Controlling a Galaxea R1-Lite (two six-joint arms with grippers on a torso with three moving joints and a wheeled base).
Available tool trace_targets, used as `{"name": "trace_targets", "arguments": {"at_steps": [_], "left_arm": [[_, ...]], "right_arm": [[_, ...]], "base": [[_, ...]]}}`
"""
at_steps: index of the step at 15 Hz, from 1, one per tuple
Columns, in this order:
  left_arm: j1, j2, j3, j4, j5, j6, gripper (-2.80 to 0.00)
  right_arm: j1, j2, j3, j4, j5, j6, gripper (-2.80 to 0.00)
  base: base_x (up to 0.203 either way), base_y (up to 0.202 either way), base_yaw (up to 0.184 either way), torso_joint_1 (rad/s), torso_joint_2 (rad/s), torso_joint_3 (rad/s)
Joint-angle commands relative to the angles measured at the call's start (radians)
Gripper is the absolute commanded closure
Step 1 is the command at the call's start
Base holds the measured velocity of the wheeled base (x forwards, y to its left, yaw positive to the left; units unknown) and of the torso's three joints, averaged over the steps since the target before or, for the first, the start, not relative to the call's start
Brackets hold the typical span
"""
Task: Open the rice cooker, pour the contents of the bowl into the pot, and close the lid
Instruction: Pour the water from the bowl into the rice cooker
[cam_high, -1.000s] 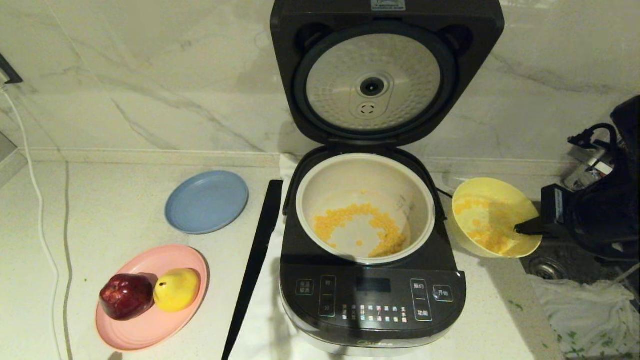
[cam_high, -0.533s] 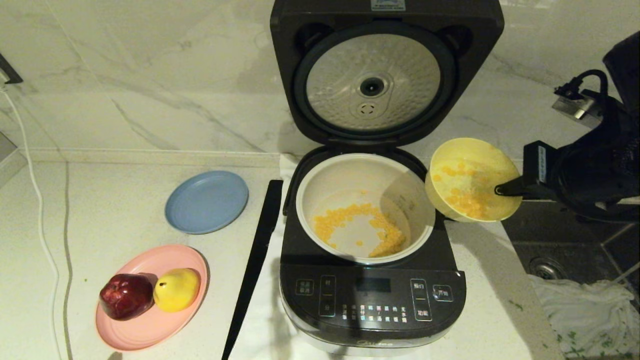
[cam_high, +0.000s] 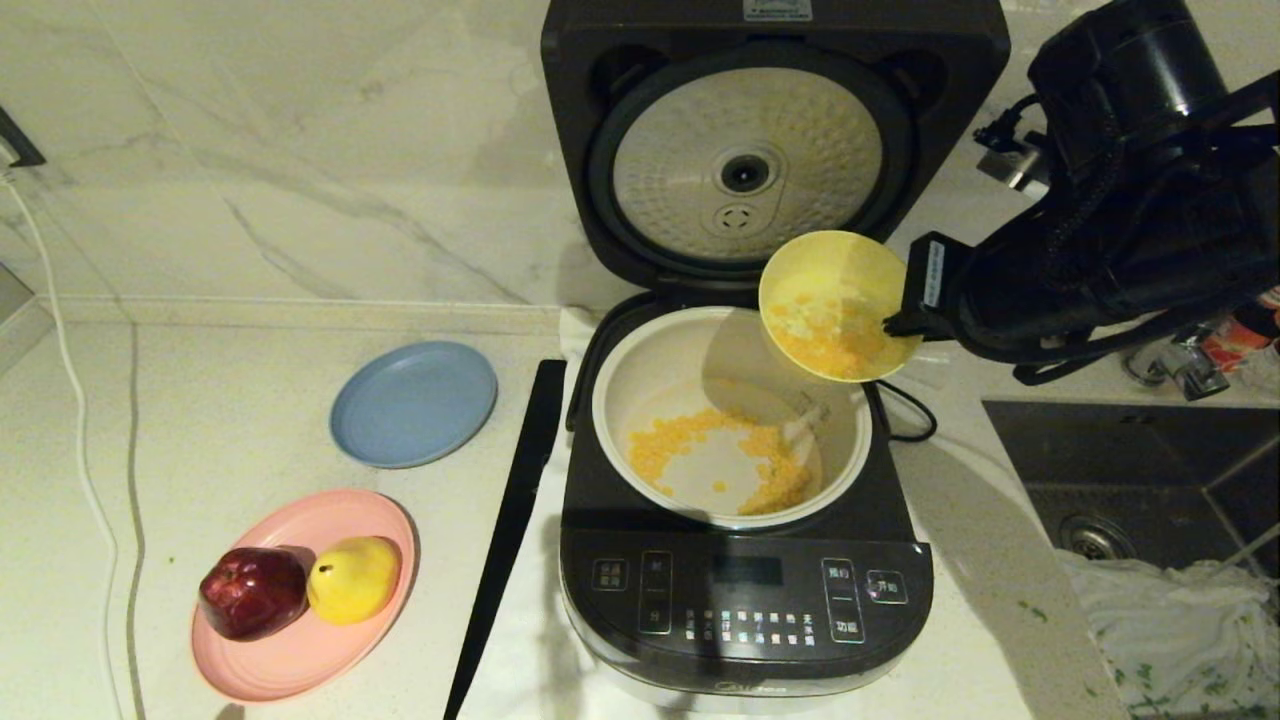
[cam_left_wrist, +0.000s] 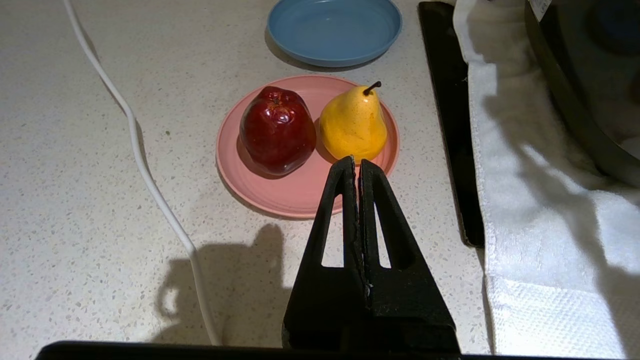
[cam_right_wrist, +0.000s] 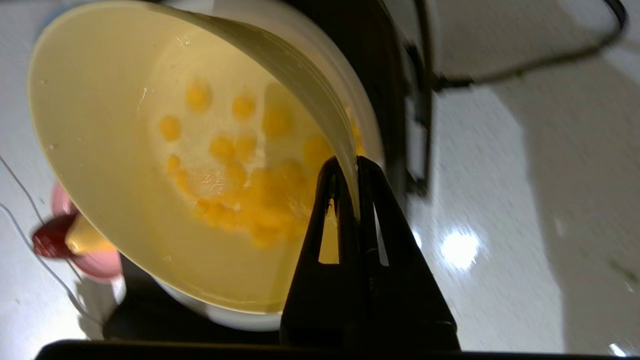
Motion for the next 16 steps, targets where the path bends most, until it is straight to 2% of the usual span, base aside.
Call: {"name": "trace_targets", "arguments": {"at_steps": [1, 3, 10, 12, 14, 16], "left_arm": [[0.000, 0.000, 0.008, 0.000, -0.001, 0.000, 0.00], [0.000, 0.000, 0.008, 0.000, -0.001, 0.000, 0.00], [0.000, 0.000, 0.008, 0.000, -0.001, 0.000, 0.00], [0.000, 0.000, 0.008, 0.000, 0.000, 0.000, 0.00], [0.000, 0.000, 0.008, 0.000, -0.001, 0.000, 0.00], [0.000, 0.000, 0.008, 0.000, 0.001, 0.000, 0.00]], "right_arm": [[0.008, 0.092, -0.098, 0.003, -0.011, 0.005, 0.00], [0.022, 0.144, -0.140, -0.013, -0.050, 0.002, 0.00], [0.076, 0.205, -0.140, -0.165, -0.221, -0.004, 0.00], [0.111, 0.204, -0.135, -0.165, -0.300, -0.004, 0.00], [0.147, 0.201, -0.096, -0.176, -0.402, -0.007, 0.00], [0.166, 0.178, -0.023, -0.233, -0.433, -0.014, 0.00]], "base": [[0.000, 0.000, 0.000, 0.000, 0.00, 0.000], [0.000, 0.000, 0.000, 0.000, 0.00, 0.000], [0.000, 0.000, 0.000, 0.000, 0.00, 0.000], [0.000, 0.000, 0.000, 0.000, 0.00, 0.000], [0.000, 0.000, 0.000, 0.000, 0.00, 0.000], [0.000, 0.000, 0.000, 0.000, 0.00, 0.000]]}}
